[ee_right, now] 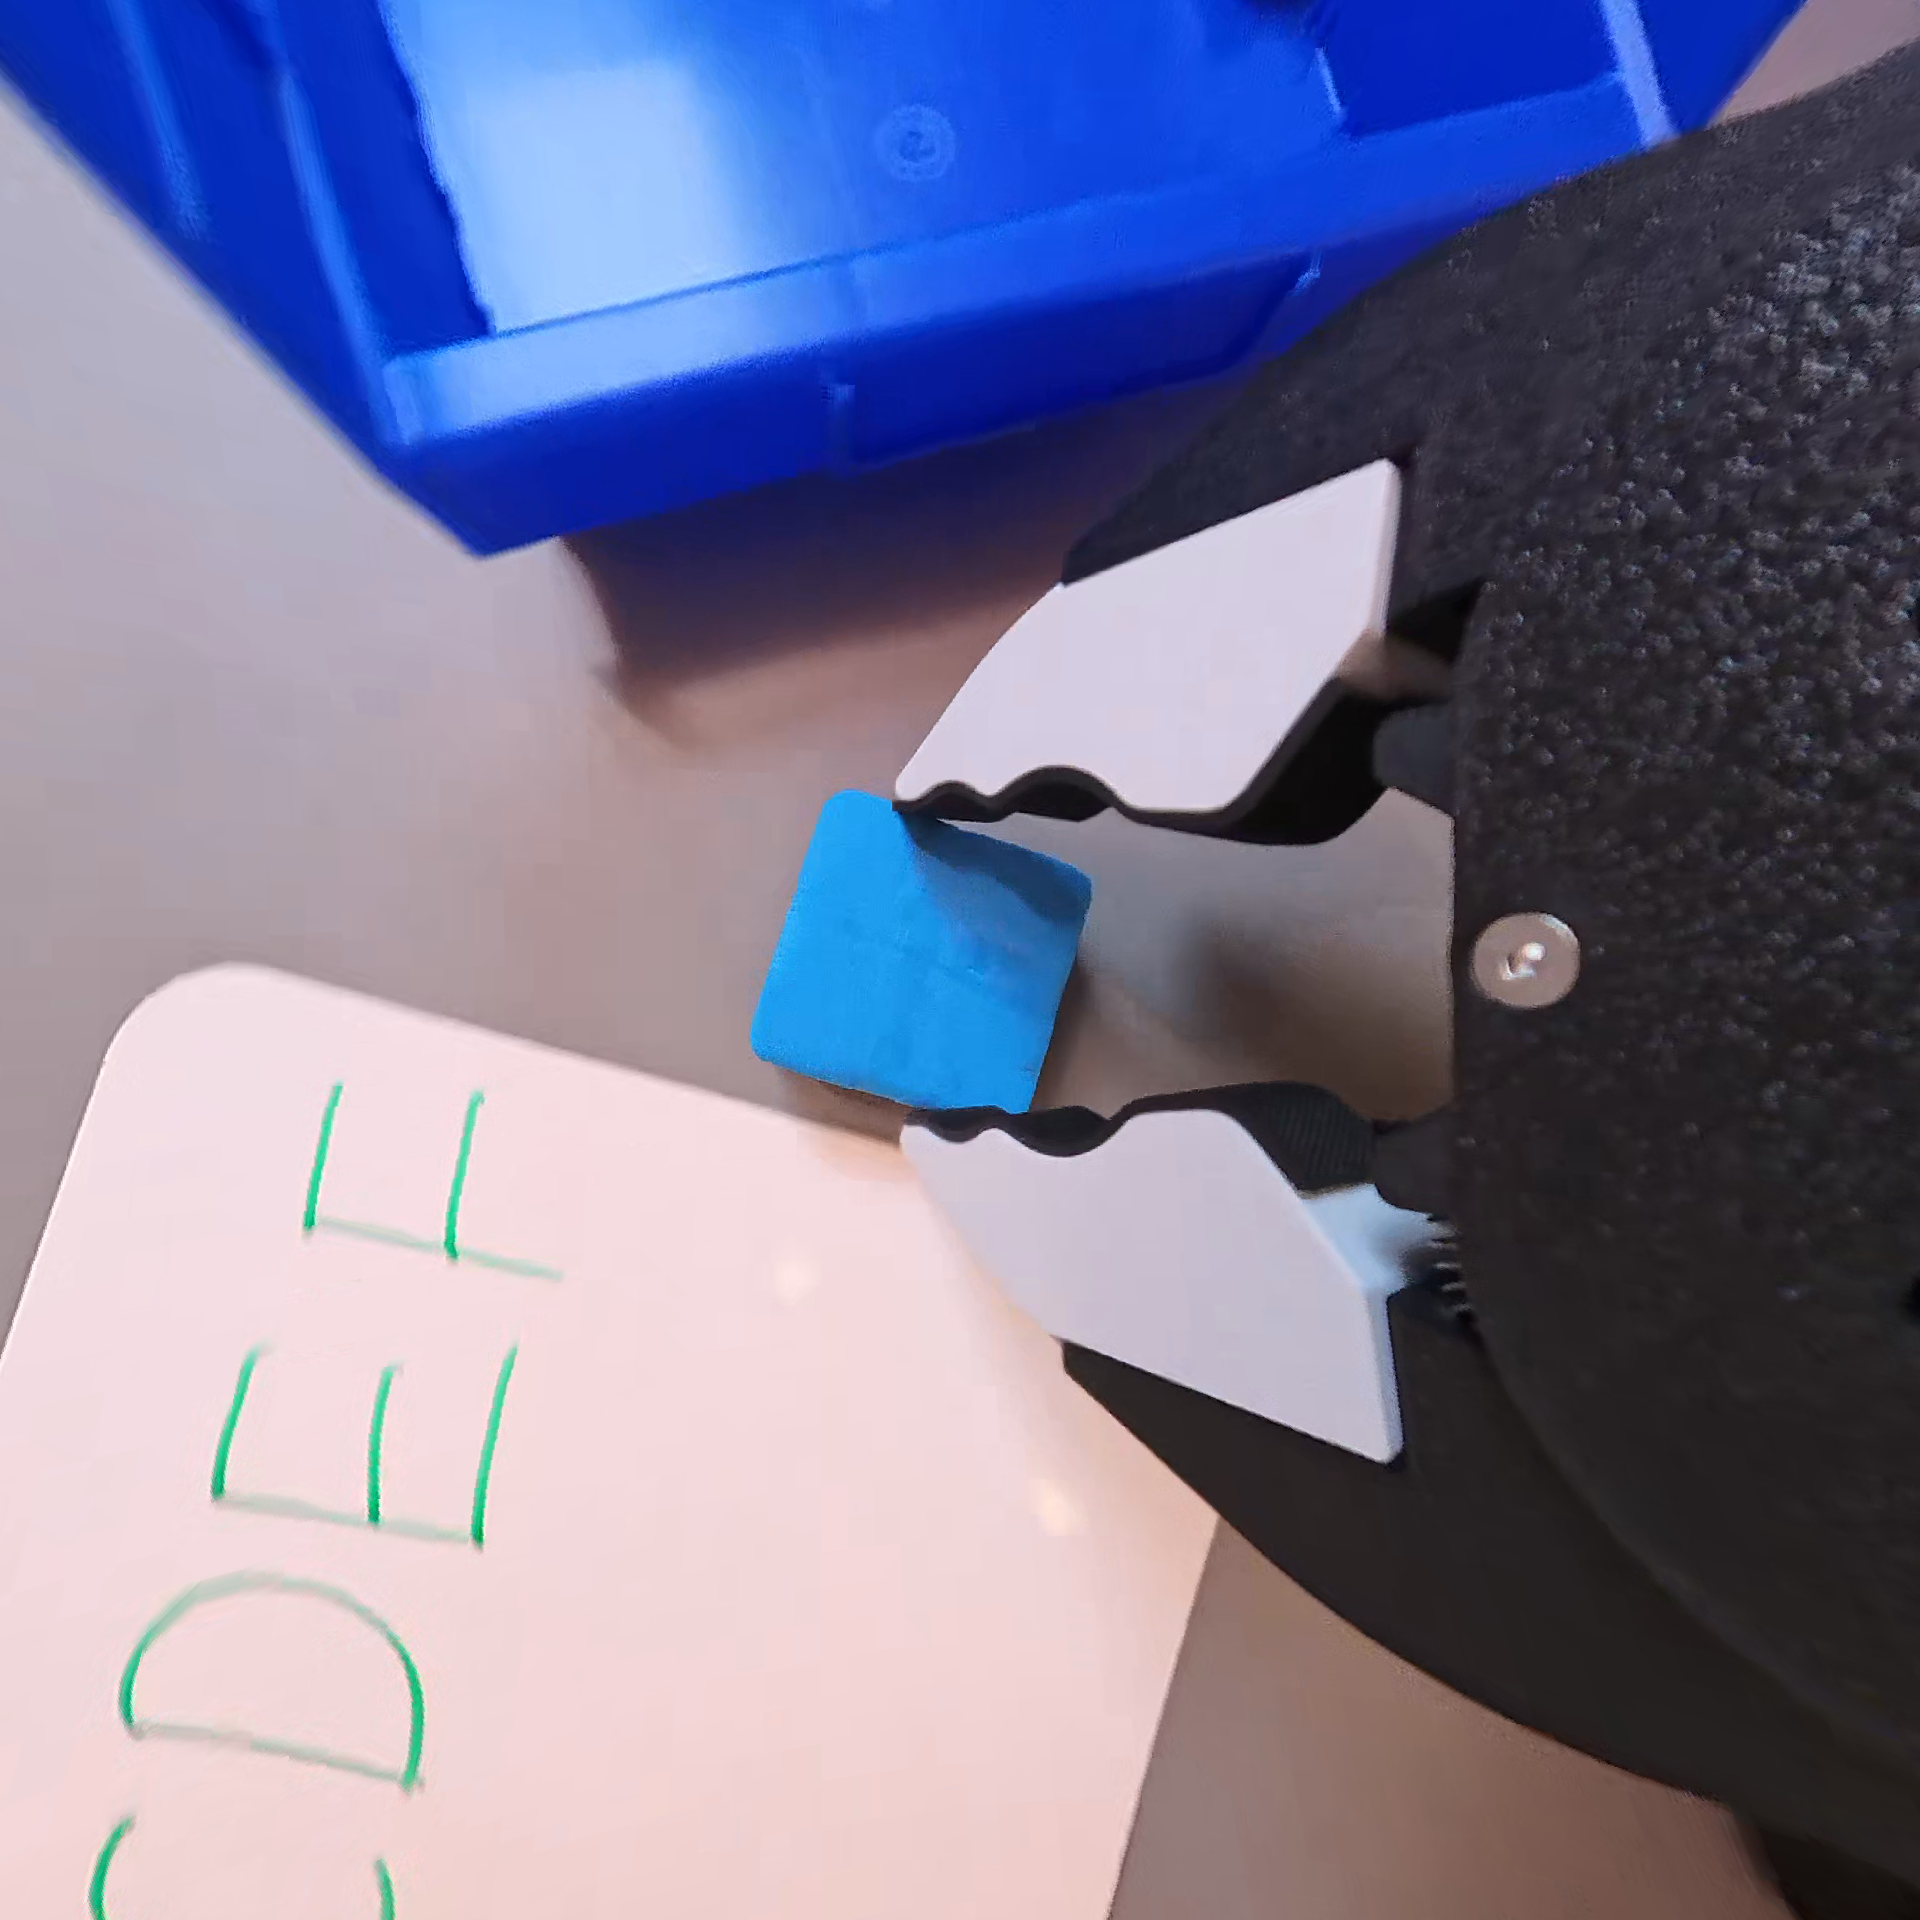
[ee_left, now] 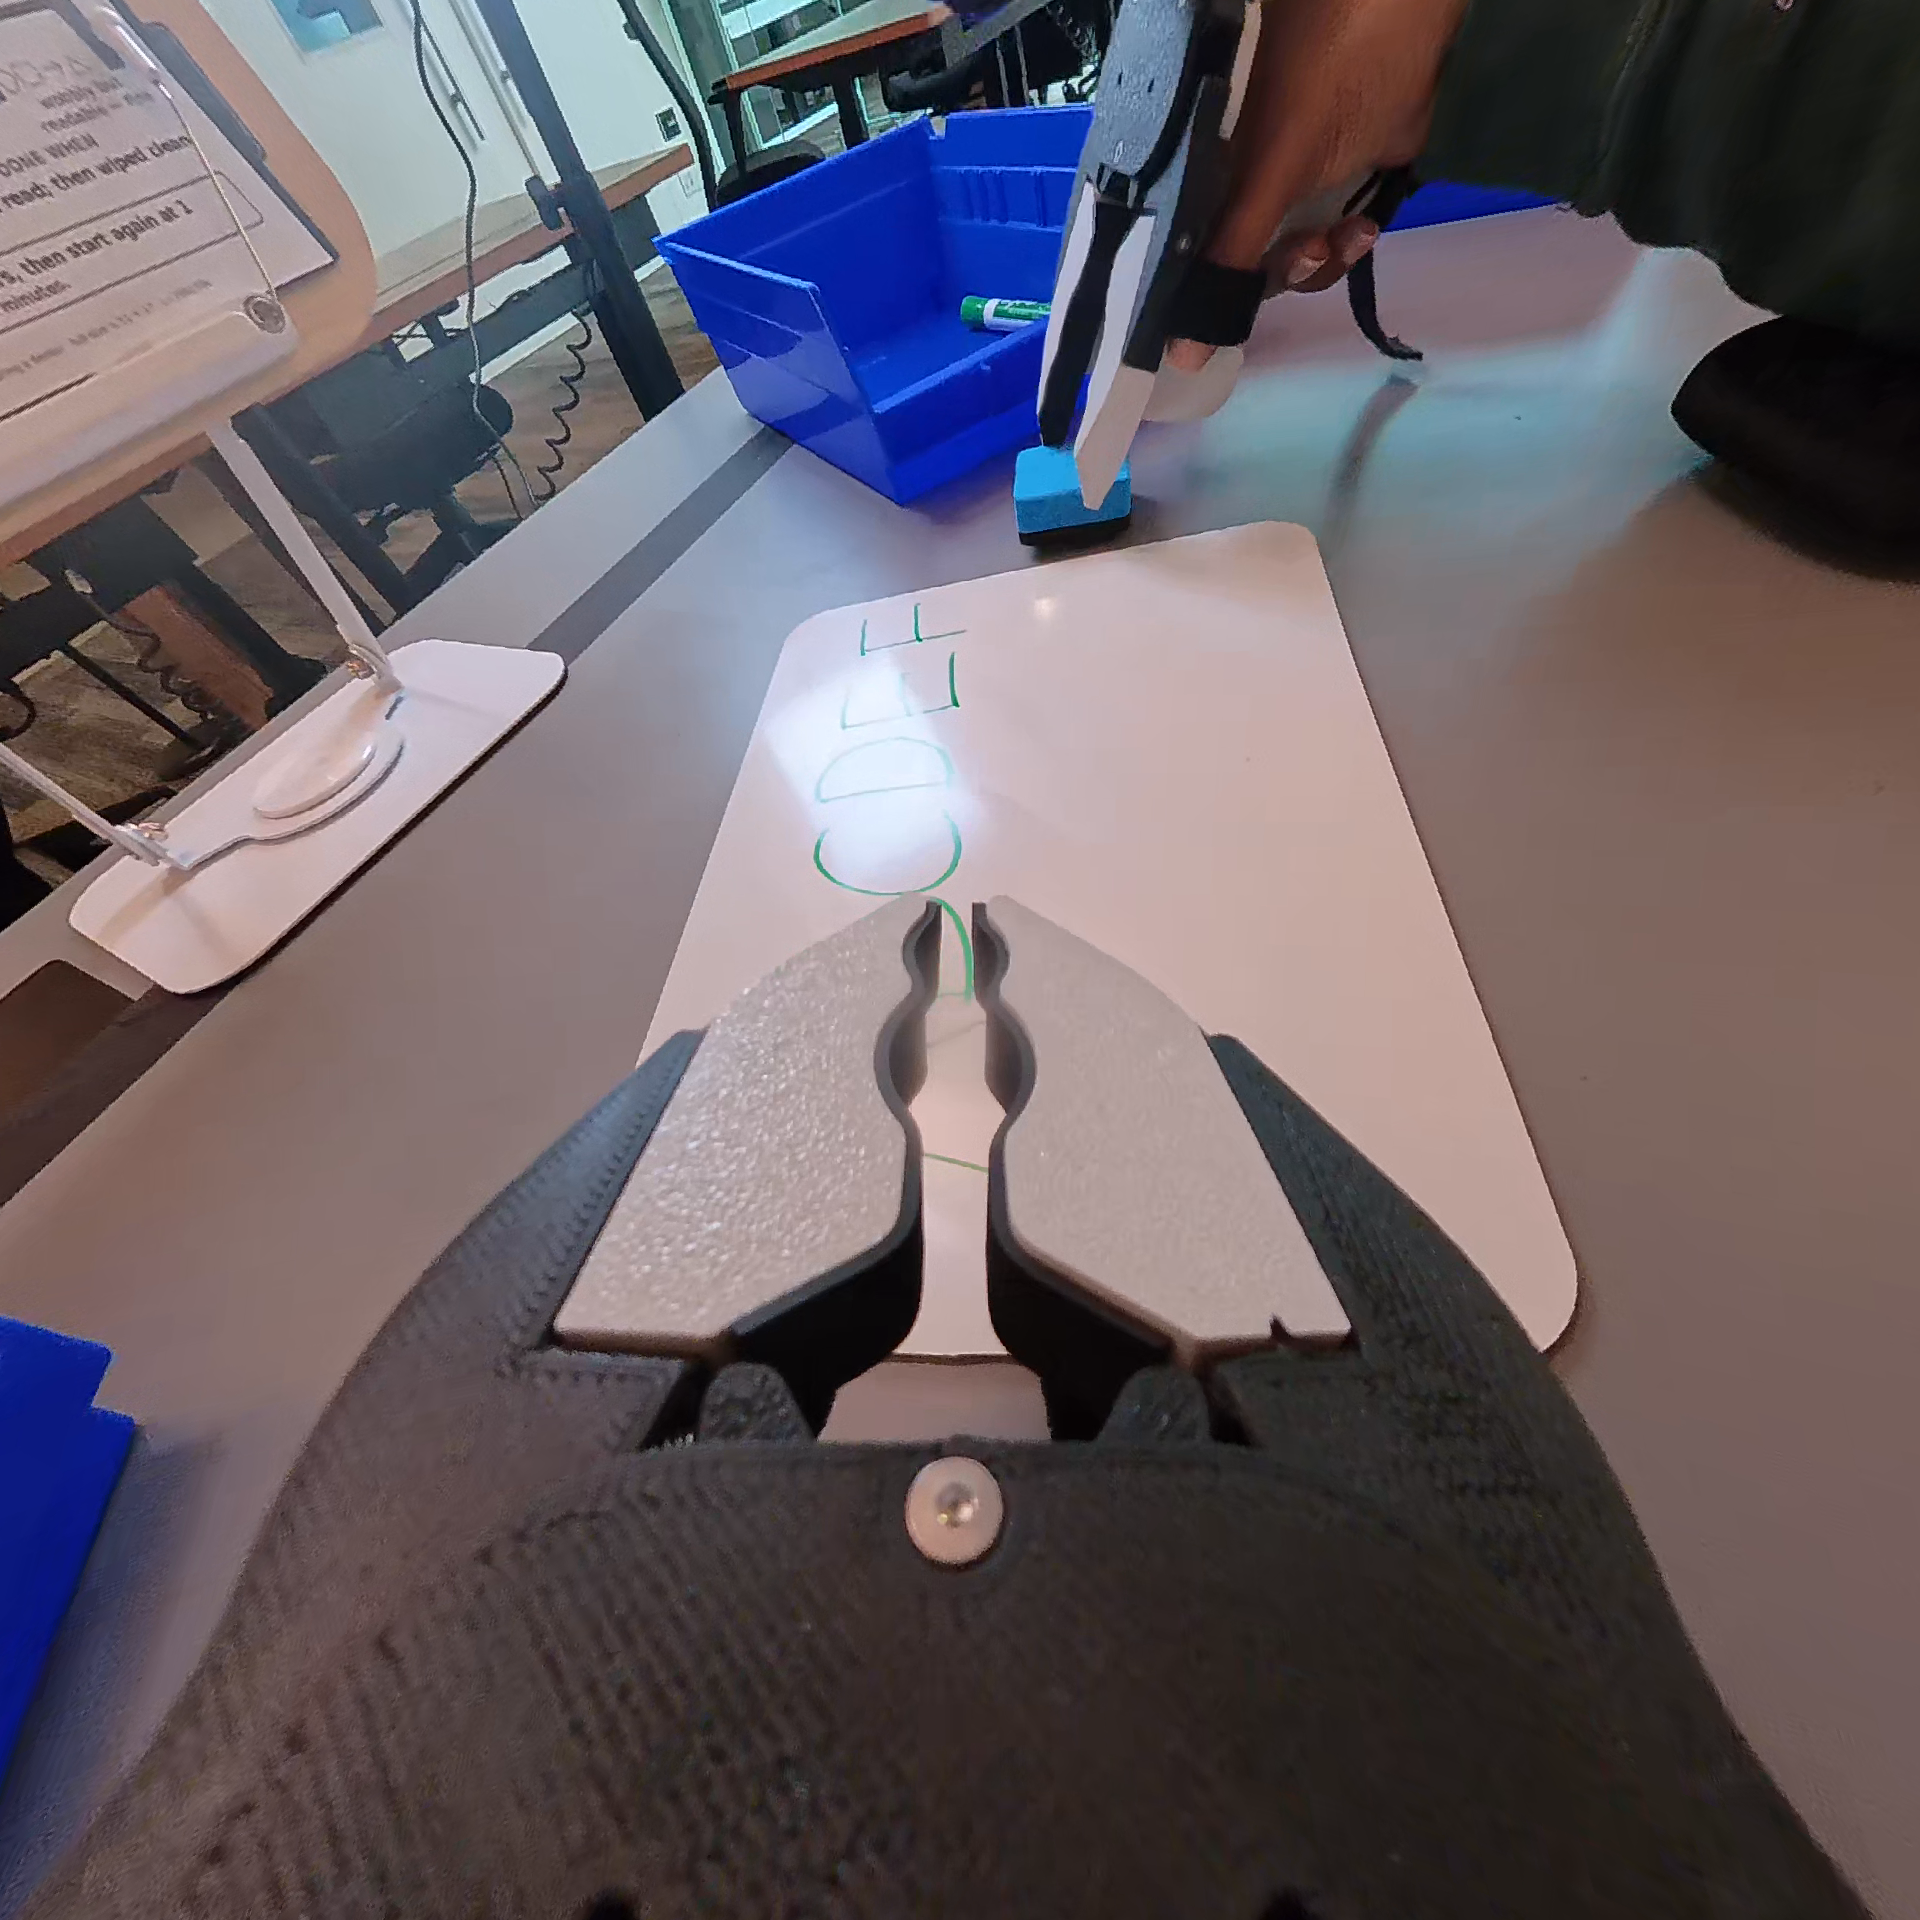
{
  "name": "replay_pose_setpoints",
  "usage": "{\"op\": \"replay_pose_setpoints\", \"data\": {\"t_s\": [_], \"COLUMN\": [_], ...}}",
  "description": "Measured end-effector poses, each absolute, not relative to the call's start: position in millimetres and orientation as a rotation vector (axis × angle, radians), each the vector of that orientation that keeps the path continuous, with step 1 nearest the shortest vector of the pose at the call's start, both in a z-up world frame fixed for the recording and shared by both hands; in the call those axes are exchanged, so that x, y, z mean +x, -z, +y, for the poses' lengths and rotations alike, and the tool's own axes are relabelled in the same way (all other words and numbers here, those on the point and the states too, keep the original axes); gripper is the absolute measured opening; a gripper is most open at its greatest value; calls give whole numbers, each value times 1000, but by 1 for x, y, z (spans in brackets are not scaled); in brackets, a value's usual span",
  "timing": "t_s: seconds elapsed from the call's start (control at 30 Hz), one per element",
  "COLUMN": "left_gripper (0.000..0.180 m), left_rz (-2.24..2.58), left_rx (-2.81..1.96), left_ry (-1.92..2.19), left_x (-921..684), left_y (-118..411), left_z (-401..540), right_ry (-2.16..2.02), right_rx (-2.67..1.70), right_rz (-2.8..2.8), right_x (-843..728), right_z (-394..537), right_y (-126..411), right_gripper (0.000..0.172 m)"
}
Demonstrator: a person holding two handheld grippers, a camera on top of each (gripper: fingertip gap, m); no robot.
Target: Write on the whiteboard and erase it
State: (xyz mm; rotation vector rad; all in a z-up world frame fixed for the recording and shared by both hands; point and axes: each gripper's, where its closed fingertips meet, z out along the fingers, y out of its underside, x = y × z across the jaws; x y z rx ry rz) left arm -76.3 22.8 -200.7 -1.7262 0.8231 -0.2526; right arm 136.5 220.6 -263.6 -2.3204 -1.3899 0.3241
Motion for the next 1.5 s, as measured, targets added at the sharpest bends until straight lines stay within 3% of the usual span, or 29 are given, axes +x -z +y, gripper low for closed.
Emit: {"op": "replay_pose_setpoints", "data": {"t_s": [0.03, 0.63, 1.23, 1.5], "left_gripper": [6, 6, 5, 4], "left_rz": [823, 815, 843, 855], "left_rx": [-1731, -1750, -1751, -1749], "left_ry": [254, 230, 191, 193], "left_x": [-76, -81, -82, -79], "left_y": [202, 206, 209, 211], "left_z": [23, 27, 27, 26], "right_ry": [-335, -333, -302, -259], "right_rx": [-2281, -1849, -1443, -1510], "right_rz": [-1425, -1825, -2185, -2177], "right_x": [131, 26, 6, 17], "right_z": [217, 122, 55, 70], "right_y": [261, 234, 246, 250], "right_gripper": [53, 53, 53, 53]}}
